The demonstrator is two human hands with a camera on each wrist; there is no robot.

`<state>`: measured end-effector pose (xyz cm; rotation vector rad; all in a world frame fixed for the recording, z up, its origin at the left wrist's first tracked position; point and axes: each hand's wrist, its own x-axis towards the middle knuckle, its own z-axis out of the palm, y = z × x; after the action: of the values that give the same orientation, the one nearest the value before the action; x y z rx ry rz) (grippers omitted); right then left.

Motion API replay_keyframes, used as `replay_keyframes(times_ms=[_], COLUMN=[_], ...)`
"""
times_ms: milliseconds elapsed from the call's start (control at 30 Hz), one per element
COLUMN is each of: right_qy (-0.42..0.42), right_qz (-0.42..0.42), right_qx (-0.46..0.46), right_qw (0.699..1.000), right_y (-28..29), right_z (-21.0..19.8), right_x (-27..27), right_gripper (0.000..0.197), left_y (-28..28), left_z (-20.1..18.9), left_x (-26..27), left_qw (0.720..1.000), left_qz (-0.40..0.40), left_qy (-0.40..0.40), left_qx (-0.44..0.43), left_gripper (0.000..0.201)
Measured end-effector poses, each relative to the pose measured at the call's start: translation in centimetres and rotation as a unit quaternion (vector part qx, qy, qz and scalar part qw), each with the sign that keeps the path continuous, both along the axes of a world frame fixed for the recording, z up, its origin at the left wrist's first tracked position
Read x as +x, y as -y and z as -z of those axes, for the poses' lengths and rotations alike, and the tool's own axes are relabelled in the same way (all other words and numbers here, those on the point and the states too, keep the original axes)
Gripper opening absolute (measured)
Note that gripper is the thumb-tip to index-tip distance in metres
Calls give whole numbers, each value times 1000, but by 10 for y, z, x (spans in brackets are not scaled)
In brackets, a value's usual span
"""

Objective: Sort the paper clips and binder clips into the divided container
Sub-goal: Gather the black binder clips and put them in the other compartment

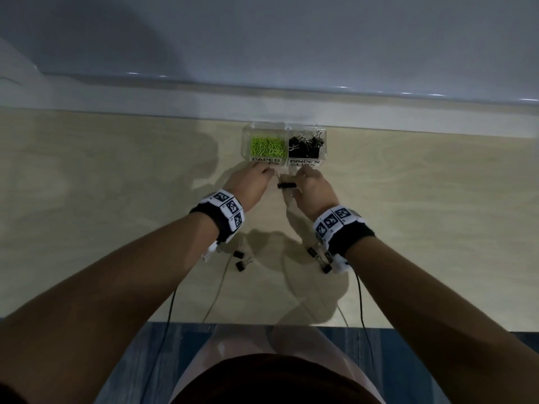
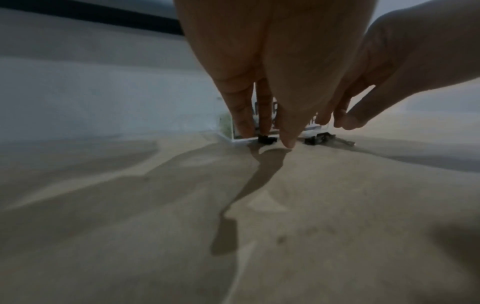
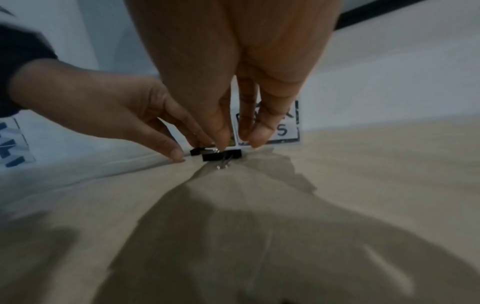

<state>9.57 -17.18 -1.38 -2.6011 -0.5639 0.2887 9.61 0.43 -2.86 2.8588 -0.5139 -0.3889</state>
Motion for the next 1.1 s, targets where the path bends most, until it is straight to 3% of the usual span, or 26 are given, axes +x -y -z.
replay_keyframes(times_ms=[200,467,567,700,967,1100], right_qy=[-9,-54,-39,-9,-9,2], right_qz=[31,98,124,95,21,24], right_qx=[-41,-63,4,57,-69,-73], right_qw=[999,992,991,994,997,997], right_y=[-4,9,11,-12,-40,-36], right_z=[11,11,5,2,24,27], right_x=[-6,-9,-10,-1,1,1], right_gripper=[24,18,17,18,18,17], left_y=[-5,-45,-79,-115,-104,-98], left_z=[8,-13,-11,3,9,11], left_x=[-4,-42,-77,-124,-155,-152], left_qw=[998,970,972,974,992,990], left_qz=[-53,-163,-129,-70,-20,-20], left_qy=[-3,-16,-14,-48,-71,-94], left_qx=[-24,-181,-198,-208,-98,-101], left_gripper=[28,22,25,35,49,49])
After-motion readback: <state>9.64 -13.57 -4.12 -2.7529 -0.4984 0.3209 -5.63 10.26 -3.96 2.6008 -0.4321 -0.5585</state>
